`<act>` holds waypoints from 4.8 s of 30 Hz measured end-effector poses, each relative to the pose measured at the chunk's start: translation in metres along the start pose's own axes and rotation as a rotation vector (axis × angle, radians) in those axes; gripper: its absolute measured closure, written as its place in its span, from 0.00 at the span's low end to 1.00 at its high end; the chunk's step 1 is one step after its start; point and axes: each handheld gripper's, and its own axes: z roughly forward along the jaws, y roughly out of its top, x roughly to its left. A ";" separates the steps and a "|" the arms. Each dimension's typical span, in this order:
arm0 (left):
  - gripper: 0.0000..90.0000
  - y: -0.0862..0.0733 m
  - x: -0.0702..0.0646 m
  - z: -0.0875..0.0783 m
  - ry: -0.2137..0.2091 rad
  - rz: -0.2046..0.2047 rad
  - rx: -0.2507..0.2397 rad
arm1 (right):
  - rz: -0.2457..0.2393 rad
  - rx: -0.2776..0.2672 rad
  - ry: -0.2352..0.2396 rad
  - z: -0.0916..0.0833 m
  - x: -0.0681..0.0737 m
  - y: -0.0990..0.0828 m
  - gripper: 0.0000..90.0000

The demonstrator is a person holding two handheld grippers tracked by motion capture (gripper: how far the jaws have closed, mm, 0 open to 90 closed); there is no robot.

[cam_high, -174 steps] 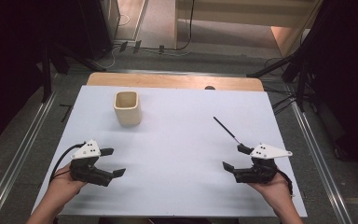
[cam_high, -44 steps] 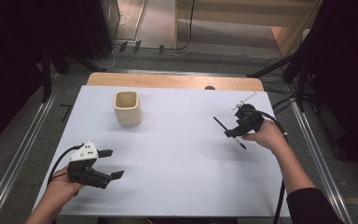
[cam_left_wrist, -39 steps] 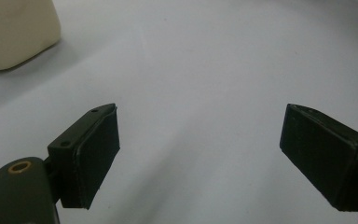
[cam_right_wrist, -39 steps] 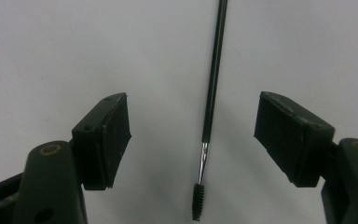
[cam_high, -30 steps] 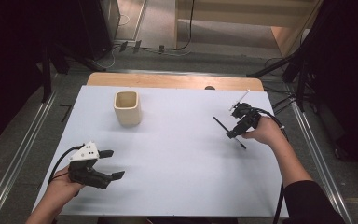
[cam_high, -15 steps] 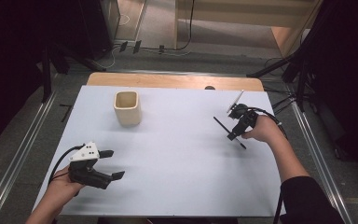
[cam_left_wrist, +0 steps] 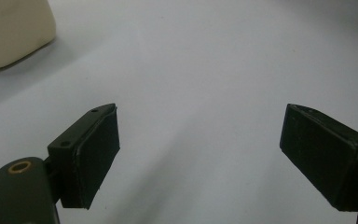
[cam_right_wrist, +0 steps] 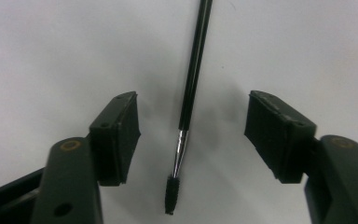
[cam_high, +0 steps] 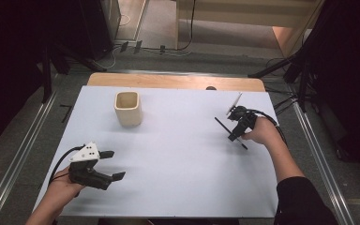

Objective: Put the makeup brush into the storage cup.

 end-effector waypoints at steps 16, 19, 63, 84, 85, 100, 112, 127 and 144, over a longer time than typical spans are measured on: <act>0.13 0.000 0.000 0.001 0.001 0.006 0.001 | 0.000 0.054 0.012 0.005 0.000 0.006 0.77; 0.13 0.000 0.000 0.000 0.000 0.007 0.006 | -0.005 0.070 0.020 0.005 0.002 0.009 0.84; 0.13 0.001 0.000 0.002 -0.014 -0.001 0.007 | 0.088 -0.237 0.179 -0.047 0.025 -0.014 0.97; 0.13 0.009 0.004 0.005 -0.052 -0.054 -0.068 | 0.029 -0.388 0.263 -0.049 0.062 -0.034 0.97; 0.13 0.010 0.004 0.005 -0.050 -0.056 -0.075 | 0.027 -0.394 0.271 -0.051 0.063 -0.034 0.97; 0.13 0.024 0.008 0.016 -0.086 -0.089 -0.070 | -0.034 -0.440 0.318 -0.067 0.078 -0.036 0.97; 0.13 0.037 0.012 0.026 -0.188 -0.123 -0.063 | -0.066 -0.438 0.356 -0.070 0.085 -0.045 0.97; 0.13 0.043 0.011 0.030 -0.201 -0.127 -0.015 | -0.167 -0.372 0.365 -0.065 0.109 -0.031 0.97; 0.13 0.052 0.006 0.037 -0.210 -0.121 0.018 | -0.301 -0.286 0.359 -0.059 0.133 -0.014 0.97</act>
